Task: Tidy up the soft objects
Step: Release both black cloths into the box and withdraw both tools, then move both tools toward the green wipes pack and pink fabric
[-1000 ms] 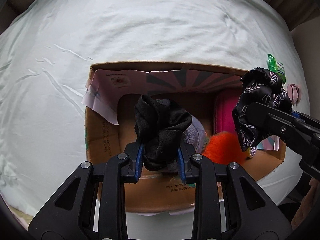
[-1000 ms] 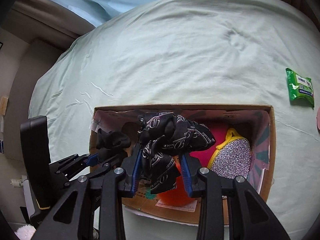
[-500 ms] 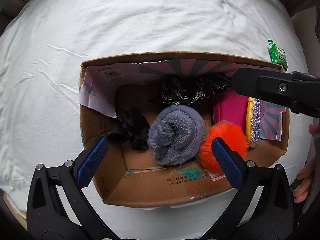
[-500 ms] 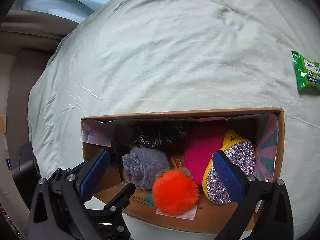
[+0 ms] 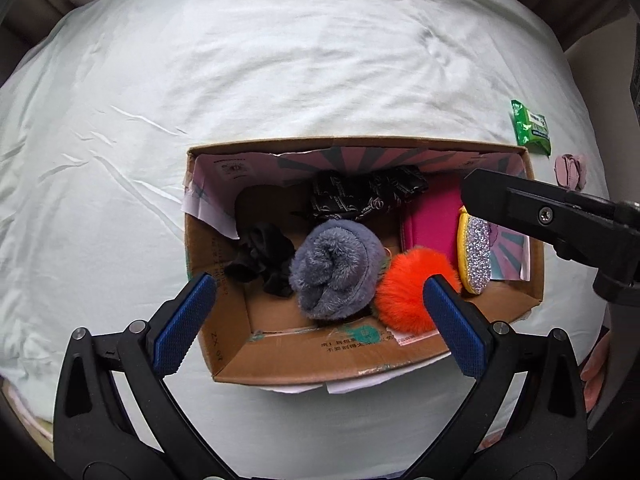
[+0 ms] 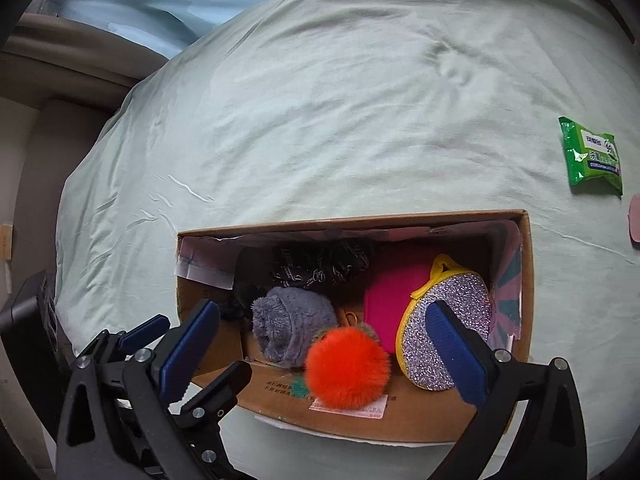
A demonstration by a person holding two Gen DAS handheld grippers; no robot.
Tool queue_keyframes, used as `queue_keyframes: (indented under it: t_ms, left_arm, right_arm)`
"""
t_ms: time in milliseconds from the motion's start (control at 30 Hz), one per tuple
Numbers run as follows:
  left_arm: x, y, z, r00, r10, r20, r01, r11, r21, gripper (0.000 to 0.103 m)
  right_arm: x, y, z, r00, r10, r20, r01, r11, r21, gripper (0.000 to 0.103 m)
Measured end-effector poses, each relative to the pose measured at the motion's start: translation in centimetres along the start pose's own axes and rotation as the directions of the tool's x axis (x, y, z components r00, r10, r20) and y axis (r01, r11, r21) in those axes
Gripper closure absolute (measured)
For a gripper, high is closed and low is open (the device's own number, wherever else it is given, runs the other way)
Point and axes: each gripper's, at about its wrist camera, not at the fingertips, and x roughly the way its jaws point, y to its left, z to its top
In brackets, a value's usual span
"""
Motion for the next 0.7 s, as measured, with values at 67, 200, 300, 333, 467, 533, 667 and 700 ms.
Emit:
queue_keyframes:
  t_ms: [67,200,300,333,467,533,667,700]
  left_arm:
    - [-1.5,-0.1,-0.3,1.000,-0.001,0.025,0.001,1.000,0.000,0.000]
    - [-5.0,-0.2,-1.1,0.996,-0.007,0.086,0.008,1.000,-0.011,0.000]
    - [-8.1,-0.4,-1.8,0.990,-0.010,0.140,0.014,1.000,-0.024,0.000]
    - [-9.1,-0.4,-2.1,0.987,-0.008,0.158,0.013,1.000,-0.028,0.000]
    - [-13.4,-0.2,-3.3,0.970,-0.012,0.243,0.024,0.999,-0.047,0.000]
    - [-15.4,0.1,-4.0,0.959,-0.008,0.284,0.025,0.998,-0.056,0.000]
    - [-19.7,0.4,-5.5,0.928,0.012,0.372,0.007,0.999,-0.051,0.000]
    - [-20.8,0.4,-5.8,0.917,0.021,0.398,-0.001,0.999,-0.049,0.000]
  right_arm:
    - [-1.3,0.4,-0.4,0.999,-0.018,0.028,0.019,1.000,-0.015,0.000]
    - [-4.9,1.6,-1.6,0.994,-0.059,0.096,0.066,0.996,-0.067,0.001]
    - [-7.9,2.4,-2.7,0.985,-0.066,0.159,0.080,0.993,-0.086,0.001]
    - [-9.1,2.7,-3.1,0.980,-0.071,0.186,0.090,0.992,-0.094,0.000]
    - [-13.1,3.9,-4.9,0.955,-0.094,0.280,0.133,0.983,-0.124,0.000]
    - [-15.1,4.4,-6.0,0.938,-0.108,0.330,0.161,0.977,-0.138,0.000]
    - [-18.3,5.2,-8.3,0.904,-0.130,0.408,0.206,0.967,-0.148,0.000]
    - [-18.9,5.3,-8.8,0.897,-0.136,0.421,0.215,0.965,-0.148,0.000]
